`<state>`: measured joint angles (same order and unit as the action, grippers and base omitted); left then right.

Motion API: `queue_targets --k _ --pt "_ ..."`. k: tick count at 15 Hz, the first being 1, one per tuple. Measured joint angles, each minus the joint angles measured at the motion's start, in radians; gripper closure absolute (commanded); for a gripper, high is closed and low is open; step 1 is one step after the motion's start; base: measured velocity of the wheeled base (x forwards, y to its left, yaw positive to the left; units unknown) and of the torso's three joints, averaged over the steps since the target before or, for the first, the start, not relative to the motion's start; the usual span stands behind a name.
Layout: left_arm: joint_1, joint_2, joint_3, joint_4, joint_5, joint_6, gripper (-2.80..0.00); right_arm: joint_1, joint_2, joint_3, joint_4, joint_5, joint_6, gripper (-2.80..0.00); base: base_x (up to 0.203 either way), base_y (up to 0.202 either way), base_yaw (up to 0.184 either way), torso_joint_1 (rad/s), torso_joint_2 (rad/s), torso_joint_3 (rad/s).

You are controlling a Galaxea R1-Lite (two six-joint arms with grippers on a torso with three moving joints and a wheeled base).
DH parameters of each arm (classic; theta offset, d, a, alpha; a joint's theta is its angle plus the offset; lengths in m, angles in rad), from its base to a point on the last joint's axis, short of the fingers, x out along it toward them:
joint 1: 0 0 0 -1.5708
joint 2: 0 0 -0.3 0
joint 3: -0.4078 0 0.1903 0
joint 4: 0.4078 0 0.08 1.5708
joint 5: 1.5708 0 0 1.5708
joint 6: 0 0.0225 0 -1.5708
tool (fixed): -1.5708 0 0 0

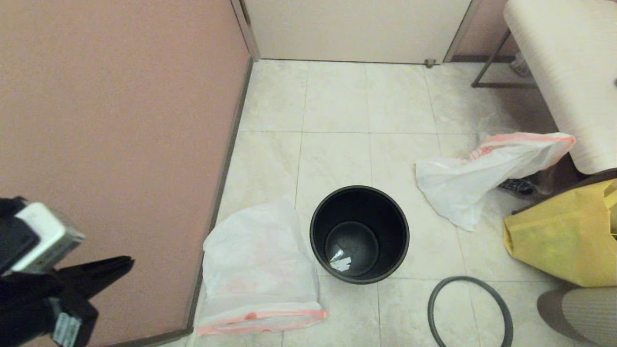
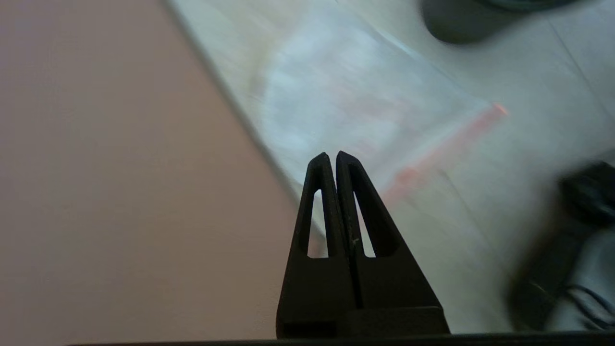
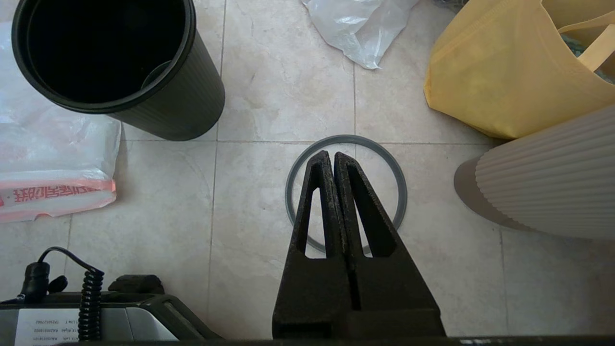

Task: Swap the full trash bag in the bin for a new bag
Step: Pick up a new trash bag

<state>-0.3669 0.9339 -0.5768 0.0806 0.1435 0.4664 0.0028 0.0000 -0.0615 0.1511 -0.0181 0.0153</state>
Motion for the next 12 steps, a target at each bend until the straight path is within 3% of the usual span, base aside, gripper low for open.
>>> queue_targets --k 2,5,7,9,12 --pt "-0.163 0.160 -0.011 -0.004 0.173 -0.143 0.00 0.000 0.000 0.000 0.000 0.000 0.000 0.00 0.000 0.000 0.000 0.000 0.00 0.000" --pt "-0.277 0.428 -0.055 -0.027 0.359 -0.337 0.00 0.000 0.000 0.000 0.000 0.000 0.000 0.00 0.000 0.000 0.000 0.000 0.00 0.000" --pt "-0.294 0.596 -0.110 -0.049 0.413 -0.420 0.00 0.000 0.000 0.000 0.000 0.000 0.000 0.00 0.000 0.000 0.000 0.000 0.00 0.000" --pt "-0.278 0.745 -0.182 -0.060 0.435 -0.456 0.00 0.000 0.000 0.000 0.000 0.000 0.000 0.00 0.000 0.000 0.000 0.000 0.00 0.000" --pt "-0.169 0.930 -0.286 -0.064 0.445 -0.466 0.00 0.000 0.000 0.000 0.000 0.000 0.000 0.00 0.000 0.000 0.000 0.000 0.00 0.000"
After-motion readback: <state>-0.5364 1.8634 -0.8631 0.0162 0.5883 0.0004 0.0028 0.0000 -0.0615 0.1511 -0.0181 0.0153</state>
